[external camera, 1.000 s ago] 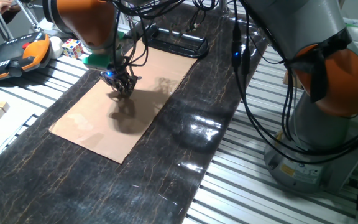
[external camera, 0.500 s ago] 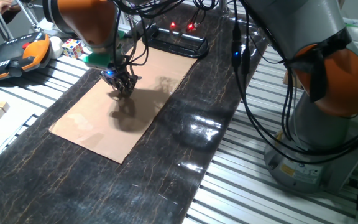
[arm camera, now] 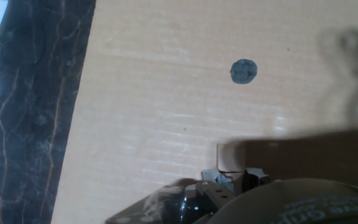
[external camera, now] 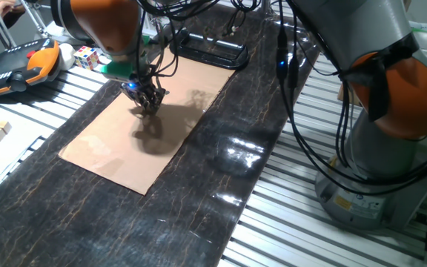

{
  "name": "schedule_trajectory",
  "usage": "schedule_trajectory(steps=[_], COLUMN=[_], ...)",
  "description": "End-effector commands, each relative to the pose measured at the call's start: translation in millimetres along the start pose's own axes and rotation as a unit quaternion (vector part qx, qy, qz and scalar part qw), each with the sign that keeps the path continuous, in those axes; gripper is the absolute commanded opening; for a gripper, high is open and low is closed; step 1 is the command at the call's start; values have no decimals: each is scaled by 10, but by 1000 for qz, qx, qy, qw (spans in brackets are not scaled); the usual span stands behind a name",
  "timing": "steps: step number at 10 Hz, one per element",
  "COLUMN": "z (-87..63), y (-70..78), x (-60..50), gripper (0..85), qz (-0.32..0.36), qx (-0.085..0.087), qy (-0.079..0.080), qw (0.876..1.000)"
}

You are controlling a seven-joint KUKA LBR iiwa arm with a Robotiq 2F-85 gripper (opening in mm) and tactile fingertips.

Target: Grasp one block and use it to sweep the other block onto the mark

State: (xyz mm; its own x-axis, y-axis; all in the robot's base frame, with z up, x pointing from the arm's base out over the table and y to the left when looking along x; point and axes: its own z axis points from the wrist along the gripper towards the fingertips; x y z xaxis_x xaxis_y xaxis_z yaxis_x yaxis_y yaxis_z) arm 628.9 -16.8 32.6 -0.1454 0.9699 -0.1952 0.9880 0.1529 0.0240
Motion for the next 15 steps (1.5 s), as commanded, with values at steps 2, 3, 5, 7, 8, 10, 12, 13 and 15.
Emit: schedule_trajectory(steps=[2,3,5,7,8,10,12,13,15], z=[10,15,19,23,24,22,28,32,41], y=[-7,-8,-11,-14,-14,-11,-12,-10,-15], x=[-22,-36,-74,-95,-105,-128,-157,-174,-205], gripper=[7,7,7,7,7,7,7,7,7], qz=[1,1,1,2,5,11,14,16,21], qx=[0,0,0,0,1,3,4,4,4], qy=[1,1,1,0,0,-3,-4,-4,-4], qw=[1000,1000,1000,1000,1000,1000,1000,1000,1000])
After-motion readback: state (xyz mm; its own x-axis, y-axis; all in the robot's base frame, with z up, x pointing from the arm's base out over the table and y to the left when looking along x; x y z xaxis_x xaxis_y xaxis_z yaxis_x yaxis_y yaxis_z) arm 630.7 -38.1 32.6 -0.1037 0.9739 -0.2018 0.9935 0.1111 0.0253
